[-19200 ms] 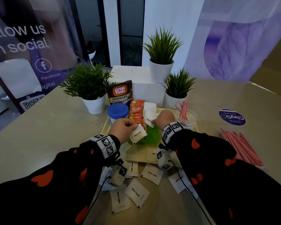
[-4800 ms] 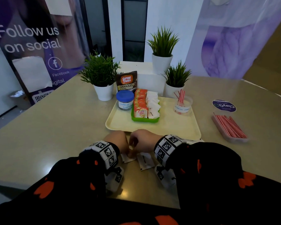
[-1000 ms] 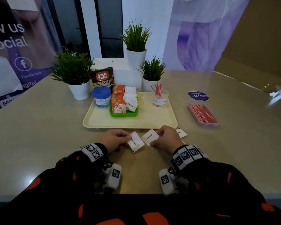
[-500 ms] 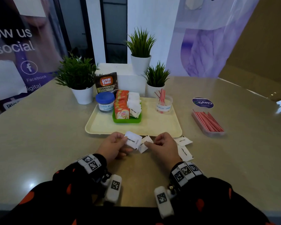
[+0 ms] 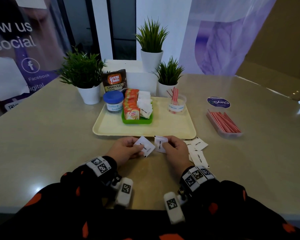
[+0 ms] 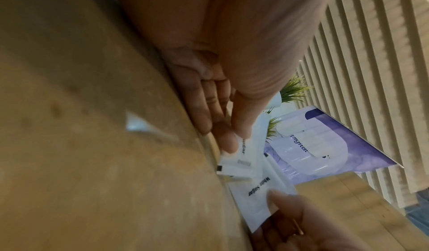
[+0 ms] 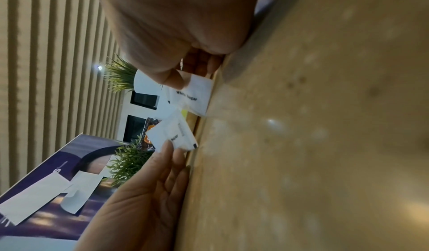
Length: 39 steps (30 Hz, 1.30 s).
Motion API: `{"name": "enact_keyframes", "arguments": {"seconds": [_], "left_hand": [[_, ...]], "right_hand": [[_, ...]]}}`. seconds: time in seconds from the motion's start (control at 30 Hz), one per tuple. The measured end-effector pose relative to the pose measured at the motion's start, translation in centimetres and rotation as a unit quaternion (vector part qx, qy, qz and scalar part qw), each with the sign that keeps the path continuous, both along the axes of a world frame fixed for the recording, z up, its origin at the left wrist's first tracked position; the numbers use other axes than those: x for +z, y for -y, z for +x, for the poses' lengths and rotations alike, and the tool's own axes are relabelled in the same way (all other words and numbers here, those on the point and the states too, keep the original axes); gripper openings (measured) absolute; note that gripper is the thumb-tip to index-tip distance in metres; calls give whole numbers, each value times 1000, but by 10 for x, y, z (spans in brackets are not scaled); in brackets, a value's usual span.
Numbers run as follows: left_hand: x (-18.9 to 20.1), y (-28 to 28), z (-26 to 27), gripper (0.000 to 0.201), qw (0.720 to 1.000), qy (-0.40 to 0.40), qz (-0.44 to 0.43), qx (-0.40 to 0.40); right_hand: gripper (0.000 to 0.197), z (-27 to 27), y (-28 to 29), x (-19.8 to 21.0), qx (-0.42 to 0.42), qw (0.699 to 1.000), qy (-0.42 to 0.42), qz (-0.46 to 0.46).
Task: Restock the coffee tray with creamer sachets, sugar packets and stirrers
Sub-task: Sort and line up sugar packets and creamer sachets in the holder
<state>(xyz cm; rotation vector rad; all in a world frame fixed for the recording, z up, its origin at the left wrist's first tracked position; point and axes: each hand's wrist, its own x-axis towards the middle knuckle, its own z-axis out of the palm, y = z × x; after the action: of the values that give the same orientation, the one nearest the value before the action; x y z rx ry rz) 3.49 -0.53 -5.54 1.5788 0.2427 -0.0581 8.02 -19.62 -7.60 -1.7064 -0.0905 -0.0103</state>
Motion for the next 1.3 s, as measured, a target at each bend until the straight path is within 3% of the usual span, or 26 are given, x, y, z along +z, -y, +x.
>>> {"name": "enact_keyframes", "arguments": {"seconds": [0.27,0.4,0.6,0.73,0.87,1.0,1.13,1.3], "left_hand": [[1,2,-1,19,998,21,61,-8],[0,1,0,32,998,25,63,-7],[-4,-1,2,20,992,12,116,-43],[-3,-2,3,16,992,7,119,-40],[-2,-2,5,14,998,-6,64,-25],[-3,-2,7,16,998,-14,59,-13],[-6,-3,8,23,998,-22,60,2],[-1,1,6,15,999,-21,42,23]], "right_hand": [[32,0,-3,-1,44,999,19,5],[18,-5,-5,2,56,997,-3,58],[9,-8,-8,5,82,991,-37,98],[8,-4,-7,8,53,994,-28,94],[11,9,11,17,-64,997,34,12],[16,25,36,23,-168,979,45,-106],[13,31,53,24,-173,940,-37,-292],[37,26,55,25,-117,921,-93,-359]]}}
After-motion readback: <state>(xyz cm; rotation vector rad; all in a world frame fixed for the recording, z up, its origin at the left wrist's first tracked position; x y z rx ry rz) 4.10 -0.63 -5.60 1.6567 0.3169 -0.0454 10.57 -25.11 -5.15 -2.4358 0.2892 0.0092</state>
